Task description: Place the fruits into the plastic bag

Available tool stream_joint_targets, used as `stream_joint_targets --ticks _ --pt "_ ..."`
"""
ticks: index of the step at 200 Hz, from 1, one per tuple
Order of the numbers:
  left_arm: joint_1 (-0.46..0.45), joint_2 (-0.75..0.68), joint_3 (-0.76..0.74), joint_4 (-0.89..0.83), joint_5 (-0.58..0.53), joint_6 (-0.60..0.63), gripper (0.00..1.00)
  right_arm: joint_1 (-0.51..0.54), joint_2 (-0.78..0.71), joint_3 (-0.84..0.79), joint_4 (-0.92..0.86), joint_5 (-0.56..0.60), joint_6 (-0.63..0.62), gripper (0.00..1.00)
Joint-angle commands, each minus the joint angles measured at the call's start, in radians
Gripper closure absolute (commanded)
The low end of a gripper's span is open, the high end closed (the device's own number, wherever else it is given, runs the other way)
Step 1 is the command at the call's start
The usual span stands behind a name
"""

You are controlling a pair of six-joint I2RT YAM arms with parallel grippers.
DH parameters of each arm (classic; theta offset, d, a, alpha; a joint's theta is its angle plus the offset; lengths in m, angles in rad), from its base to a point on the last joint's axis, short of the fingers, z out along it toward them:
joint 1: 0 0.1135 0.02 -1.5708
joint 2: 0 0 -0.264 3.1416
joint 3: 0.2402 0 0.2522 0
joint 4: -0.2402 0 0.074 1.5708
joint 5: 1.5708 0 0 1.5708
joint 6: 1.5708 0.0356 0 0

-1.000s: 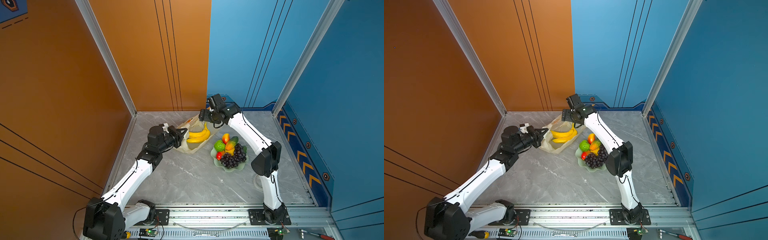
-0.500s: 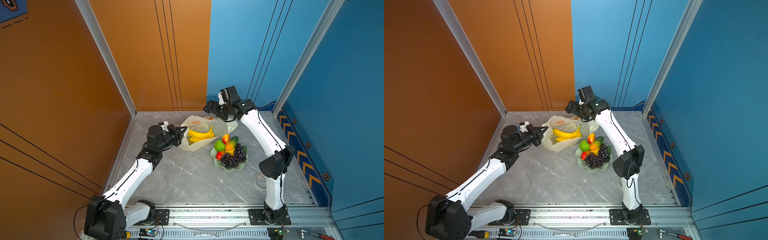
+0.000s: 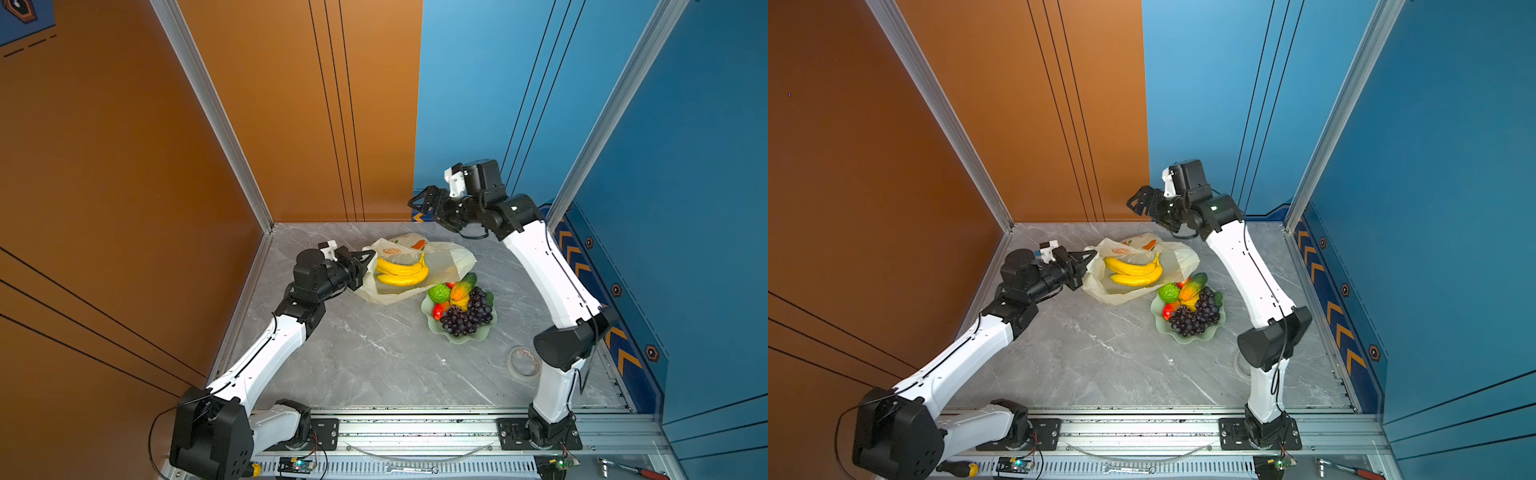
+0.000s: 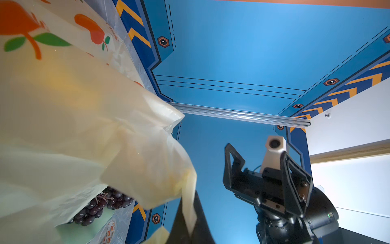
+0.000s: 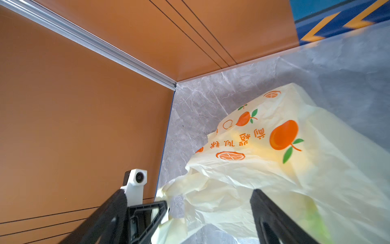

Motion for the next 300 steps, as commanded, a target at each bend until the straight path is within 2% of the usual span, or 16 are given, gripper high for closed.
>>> stream_joint_targets --ticks 1,25,69,99,139,194,247,300 --pt "0.006 0.003 0.035 0.023 0.029 0.004 1.00 -0.057 -0.132 0.002 -0.194 0.139 -0.083 0.10" --pt "0.006 0.003 0.032 0.024 0.038 0.004 1.00 -0.146 -0.278 -0.145 -0.307 0.245 -0.128 0.10" --pt "0.008 0.003 0.029 0.015 0.061 0.001 1.00 -0.316 -0.552 -0.555 -0.342 0.209 -0.132 0.12" --pt "0.011 0.004 0.044 -0.042 0.087 0.035 1.00 -0.314 -0.654 -0.752 -0.372 0.219 -0.174 0.12" --pt "0.014 0.004 0.076 -0.119 0.111 0.093 1.00 -0.297 -0.730 -0.987 -0.277 0.208 -0.145 0.11" --pt "0.036 0.016 0.169 -0.321 0.134 0.239 1.00 -0.268 -0.650 -1.142 -0.103 0.203 -0.123 0.11" --pt "0.036 0.045 0.218 -0.360 0.132 0.273 1.00 -0.224 -0.472 -1.106 -0.016 0.220 -0.196 0.11" --pt "0.036 0.051 0.221 -0.349 0.099 0.268 1.00 -0.175 -0.327 -1.041 0.001 0.302 -0.351 0.11"
